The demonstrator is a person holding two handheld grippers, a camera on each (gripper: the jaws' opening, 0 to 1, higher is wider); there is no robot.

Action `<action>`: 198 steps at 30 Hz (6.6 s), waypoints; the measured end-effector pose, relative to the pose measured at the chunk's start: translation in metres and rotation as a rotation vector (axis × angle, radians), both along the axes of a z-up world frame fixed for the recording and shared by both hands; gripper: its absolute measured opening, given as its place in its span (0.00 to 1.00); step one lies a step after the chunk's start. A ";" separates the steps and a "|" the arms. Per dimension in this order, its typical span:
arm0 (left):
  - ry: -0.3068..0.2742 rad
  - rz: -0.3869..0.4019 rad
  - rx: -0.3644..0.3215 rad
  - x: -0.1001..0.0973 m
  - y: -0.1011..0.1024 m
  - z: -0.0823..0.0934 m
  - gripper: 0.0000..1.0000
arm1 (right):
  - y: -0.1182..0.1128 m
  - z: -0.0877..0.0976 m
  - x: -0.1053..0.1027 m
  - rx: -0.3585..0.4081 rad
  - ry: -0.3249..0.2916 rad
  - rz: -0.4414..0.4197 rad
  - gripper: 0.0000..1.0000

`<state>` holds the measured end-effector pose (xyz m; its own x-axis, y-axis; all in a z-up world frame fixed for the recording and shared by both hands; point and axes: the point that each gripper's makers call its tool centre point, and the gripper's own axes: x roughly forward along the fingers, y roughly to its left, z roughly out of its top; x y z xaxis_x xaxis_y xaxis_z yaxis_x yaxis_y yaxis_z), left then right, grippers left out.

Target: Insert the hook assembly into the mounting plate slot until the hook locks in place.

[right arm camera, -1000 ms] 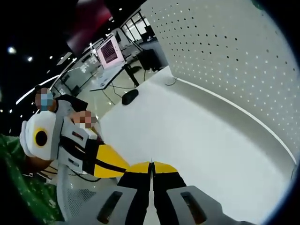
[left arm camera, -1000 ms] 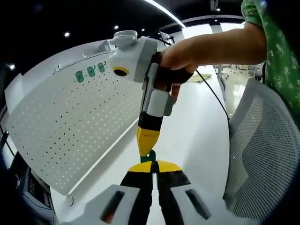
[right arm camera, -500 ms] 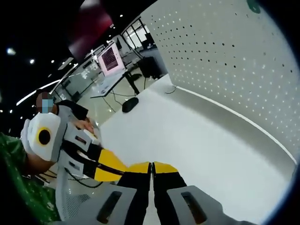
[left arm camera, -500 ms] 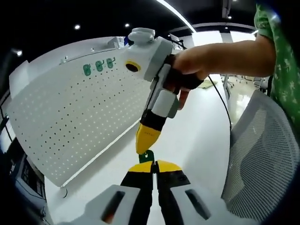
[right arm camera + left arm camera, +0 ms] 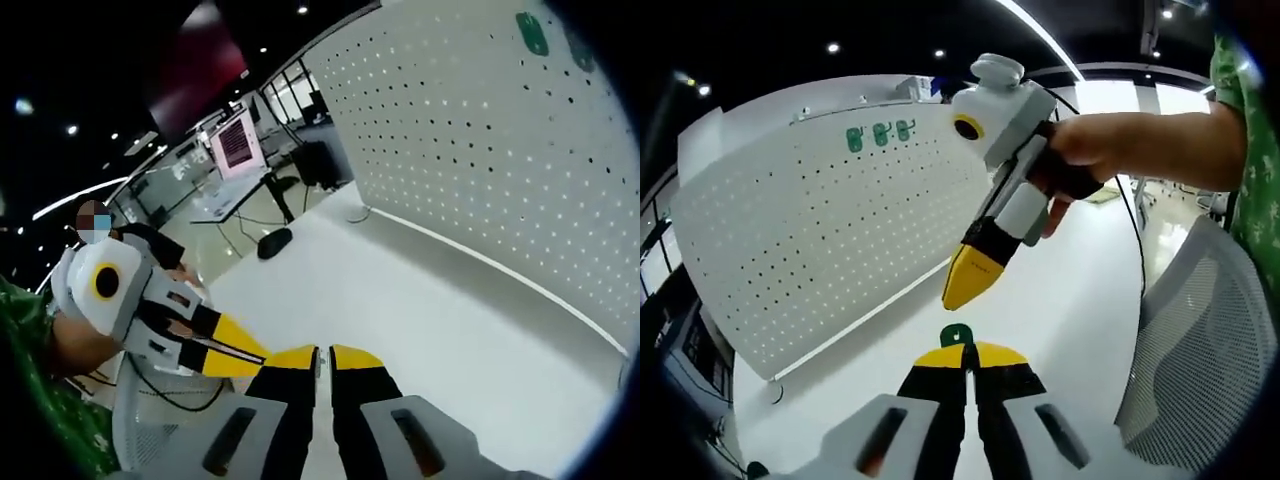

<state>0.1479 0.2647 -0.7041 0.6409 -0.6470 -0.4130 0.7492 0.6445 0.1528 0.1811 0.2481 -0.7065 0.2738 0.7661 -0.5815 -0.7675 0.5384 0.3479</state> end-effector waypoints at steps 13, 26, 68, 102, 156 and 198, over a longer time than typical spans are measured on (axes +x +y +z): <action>-0.139 0.151 -0.171 0.028 0.015 0.068 0.01 | -0.031 0.029 -0.002 0.039 -0.183 -0.103 0.03; -0.268 0.229 -0.318 0.044 0.019 0.129 0.01 | -0.052 0.070 -0.011 -0.049 -0.537 -0.151 0.10; -0.286 0.162 -0.423 0.023 -0.004 0.170 0.01 | -0.001 0.144 0.018 0.204 -0.611 -0.093 0.02; -0.323 0.221 -0.262 0.037 -0.005 0.160 0.05 | 0.003 0.147 0.008 0.258 -0.554 -0.098 0.00; -0.308 0.292 -0.326 0.055 -0.011 0.165 0.03 | -0.052 0.147 0.009 0.148 -0.676 -0.227 0.57; -0.357 0.448 -0.367 0.108 -0.043 0.186 0.03 | -0.098 0.149 -0.004 0.203 -0.656 -0.248 1.00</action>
<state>0.2557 0.2219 -0.5178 0.9361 -0.3449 0.0690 0.3418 0.9383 0.0529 0.1770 0.1502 -0.5576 0.6968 0.7114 -0.0915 -0.7160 0.6974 -0.0301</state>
